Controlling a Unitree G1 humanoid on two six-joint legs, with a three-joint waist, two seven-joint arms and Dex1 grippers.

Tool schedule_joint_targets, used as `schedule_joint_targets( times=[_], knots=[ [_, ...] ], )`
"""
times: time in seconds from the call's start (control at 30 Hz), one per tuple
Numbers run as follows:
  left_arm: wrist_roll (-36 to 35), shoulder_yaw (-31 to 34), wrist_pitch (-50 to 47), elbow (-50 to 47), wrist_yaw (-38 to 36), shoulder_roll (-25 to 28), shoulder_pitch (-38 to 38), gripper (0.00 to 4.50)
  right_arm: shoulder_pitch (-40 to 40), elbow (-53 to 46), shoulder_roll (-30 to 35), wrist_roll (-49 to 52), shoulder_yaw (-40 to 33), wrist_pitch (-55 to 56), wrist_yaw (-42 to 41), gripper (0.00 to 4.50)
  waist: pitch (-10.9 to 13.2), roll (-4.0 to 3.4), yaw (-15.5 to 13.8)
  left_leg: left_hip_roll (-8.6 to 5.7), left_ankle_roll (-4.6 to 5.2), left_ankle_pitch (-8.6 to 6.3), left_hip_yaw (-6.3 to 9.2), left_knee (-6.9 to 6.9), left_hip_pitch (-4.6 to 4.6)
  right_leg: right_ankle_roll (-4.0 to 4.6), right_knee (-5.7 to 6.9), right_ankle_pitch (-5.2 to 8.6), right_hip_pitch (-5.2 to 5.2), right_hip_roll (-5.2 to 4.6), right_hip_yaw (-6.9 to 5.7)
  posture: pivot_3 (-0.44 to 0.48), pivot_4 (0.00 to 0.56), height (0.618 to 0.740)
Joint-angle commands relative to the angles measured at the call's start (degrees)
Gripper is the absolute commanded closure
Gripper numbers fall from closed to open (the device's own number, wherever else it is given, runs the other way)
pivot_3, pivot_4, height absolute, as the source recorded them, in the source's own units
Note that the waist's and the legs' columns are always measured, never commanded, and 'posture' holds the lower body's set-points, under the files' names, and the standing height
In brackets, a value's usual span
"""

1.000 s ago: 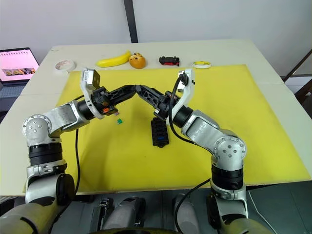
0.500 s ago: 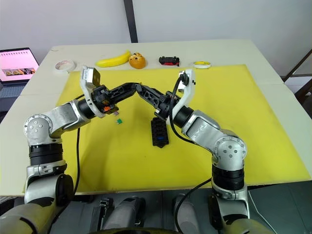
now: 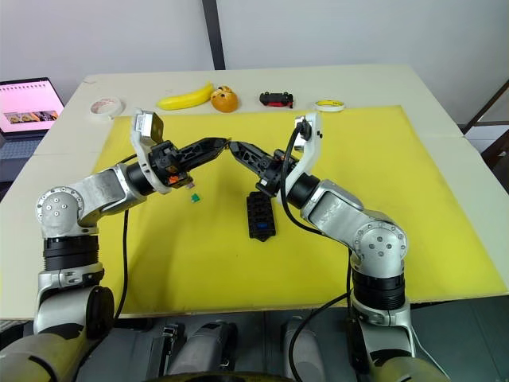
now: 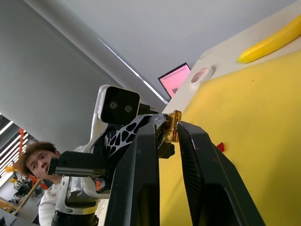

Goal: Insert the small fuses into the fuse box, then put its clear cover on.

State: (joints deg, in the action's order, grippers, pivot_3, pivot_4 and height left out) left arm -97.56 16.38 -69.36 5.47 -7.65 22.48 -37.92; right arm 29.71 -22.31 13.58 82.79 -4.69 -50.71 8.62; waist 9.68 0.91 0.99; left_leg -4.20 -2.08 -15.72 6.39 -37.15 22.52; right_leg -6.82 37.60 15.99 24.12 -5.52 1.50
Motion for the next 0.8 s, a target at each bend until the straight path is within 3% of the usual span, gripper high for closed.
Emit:
schedule_joint_targets(
  times=[0.03,0.1,0.2,0.33,0.8],
  knots=[
    [-1.92,-0.27,0.53,-2.01,-0.68,0.81,-0.34,4.50,0.61,-1.10,0.35,0.10,0.07,0.78,-0.70,3.79,0.00,0.00,0.00,0.00,0.00,0.00,0.00,0.00,0.00,0.00,0.00,0.00,0.00,0.00,0.00,0.000,0.150,0.740],
    [-2.35,-0.33,0.59,-1.99,-0.56,0.99,-0.24,4.50,0.59,-1.32,0.86,-1.14,0.00,0.94,-1.04,3.79,0.00,0.00,0.00,0.00,0.00,0.00,0.00,0.00,0.00,0.00,0.00,0.00,0.00,0.00,0.00,0.000,0.150,0.740],
    [-3.13,-0.31,0.77,-1.52,-0.26,1.15,-0.42,4.50,0.46,-1.39,1.27,-1.85,-0.44,1.19,-1.37,2.95,0.00,0.00,-0.01,0.00,0.00,0.00,0.00,0.00,0.00,0.00,0.00,0.00,0.00,0.00,0.00,0.000,0.150,0.740],
    [-3.66,-0.70,1.35,-1.54,0.07,1.13,-0.46,4.50,0.33,-1.23,0.70,-0.57,-0.68,1.27,-0.86,1.07,0.00,0.00,-0.01,0.00,0.00,0.00,0.00,0.01,0.00,0.00,0.00,0.00,0.00,0.00,0.00,0.000,0.150,0.740],
    [-5.41,-1.83,3.70,-1.74,1.65,0.54,-0.06,4.50,0.26,-0.62,-0.66,2.80,-0.76,2.61,1.26,1.07,0.00,0.00,0.01,0.00,0.00,0.00,0.00,0.00,0.00,0.00,0.00,0.00,0.00,0.00,0.01,0.000,0.150,0.740]
  ],
)
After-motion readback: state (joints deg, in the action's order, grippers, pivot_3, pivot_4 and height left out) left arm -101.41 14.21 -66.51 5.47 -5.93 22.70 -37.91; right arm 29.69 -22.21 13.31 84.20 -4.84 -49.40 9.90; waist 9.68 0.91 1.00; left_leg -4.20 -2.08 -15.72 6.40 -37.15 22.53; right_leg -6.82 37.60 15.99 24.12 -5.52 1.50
